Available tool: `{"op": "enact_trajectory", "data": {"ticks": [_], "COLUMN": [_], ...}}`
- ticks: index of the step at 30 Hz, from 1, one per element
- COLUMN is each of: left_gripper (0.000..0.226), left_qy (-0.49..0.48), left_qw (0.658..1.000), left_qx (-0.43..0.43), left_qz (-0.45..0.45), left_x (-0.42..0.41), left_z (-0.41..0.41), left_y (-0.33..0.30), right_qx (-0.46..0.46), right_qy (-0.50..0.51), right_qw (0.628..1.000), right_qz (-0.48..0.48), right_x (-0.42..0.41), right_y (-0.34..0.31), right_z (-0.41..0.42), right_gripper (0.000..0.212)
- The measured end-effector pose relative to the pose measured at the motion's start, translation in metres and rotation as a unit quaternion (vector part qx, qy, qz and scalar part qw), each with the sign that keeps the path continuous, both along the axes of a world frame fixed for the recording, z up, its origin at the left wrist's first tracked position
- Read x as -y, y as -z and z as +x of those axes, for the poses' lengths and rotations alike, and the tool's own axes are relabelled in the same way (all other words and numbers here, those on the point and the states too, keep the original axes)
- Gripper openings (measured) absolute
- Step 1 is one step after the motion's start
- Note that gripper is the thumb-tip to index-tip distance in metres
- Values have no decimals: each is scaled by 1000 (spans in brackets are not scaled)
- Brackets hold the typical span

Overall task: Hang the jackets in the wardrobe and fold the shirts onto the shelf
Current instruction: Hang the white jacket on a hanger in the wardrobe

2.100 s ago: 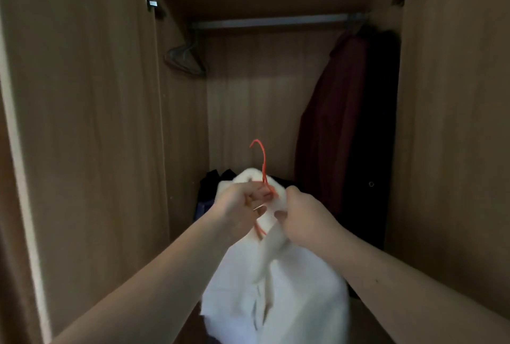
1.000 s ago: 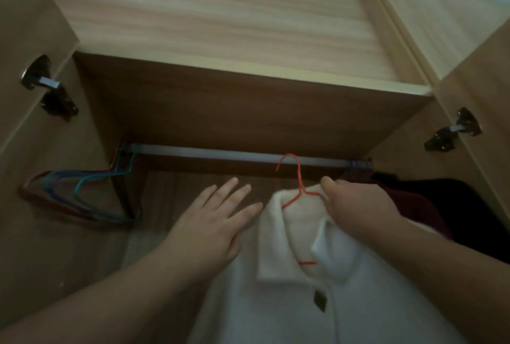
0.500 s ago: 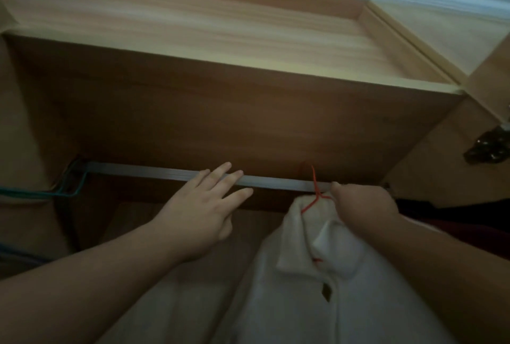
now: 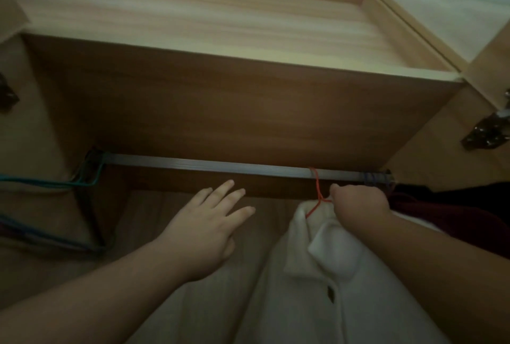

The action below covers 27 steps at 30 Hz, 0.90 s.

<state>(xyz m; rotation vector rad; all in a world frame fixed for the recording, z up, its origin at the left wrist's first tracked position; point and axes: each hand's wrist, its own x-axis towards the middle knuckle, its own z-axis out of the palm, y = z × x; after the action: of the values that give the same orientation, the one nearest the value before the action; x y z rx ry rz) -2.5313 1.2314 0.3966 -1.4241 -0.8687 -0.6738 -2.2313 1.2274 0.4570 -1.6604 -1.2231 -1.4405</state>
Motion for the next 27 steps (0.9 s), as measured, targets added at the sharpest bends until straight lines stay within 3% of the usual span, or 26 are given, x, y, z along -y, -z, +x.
{"op": "enact_trajectory", "data": {"ticks": [6, 13, 20, 27], "left_gripper": [61, 60, 63, 66], "left_qy": [37, 145, 264, 404], "left_qw": [999, 986, 946, 868], "left_qx": [5, 18, 5, -38], "left_qz": [-20, -80, -188, -284], "left_x": [46, 107, 163, 273], "left_z": [-17, -11, 35, 105], "left_y": [22, 86, 194, 305], "right_qx": [-27, 62, 34, 6], "right_qy": [31, 69, 60, 87], "right_qw": [999, 985, 976, 971], "right_qz": [-28, -144, -207, -222], "right_x": [45, 144, 266, 432], "right_y": [19, 119, 232, 339], "right_z": [-20, -45, -36, -34], "right_gripper": [40, 57, 63, 63]}}
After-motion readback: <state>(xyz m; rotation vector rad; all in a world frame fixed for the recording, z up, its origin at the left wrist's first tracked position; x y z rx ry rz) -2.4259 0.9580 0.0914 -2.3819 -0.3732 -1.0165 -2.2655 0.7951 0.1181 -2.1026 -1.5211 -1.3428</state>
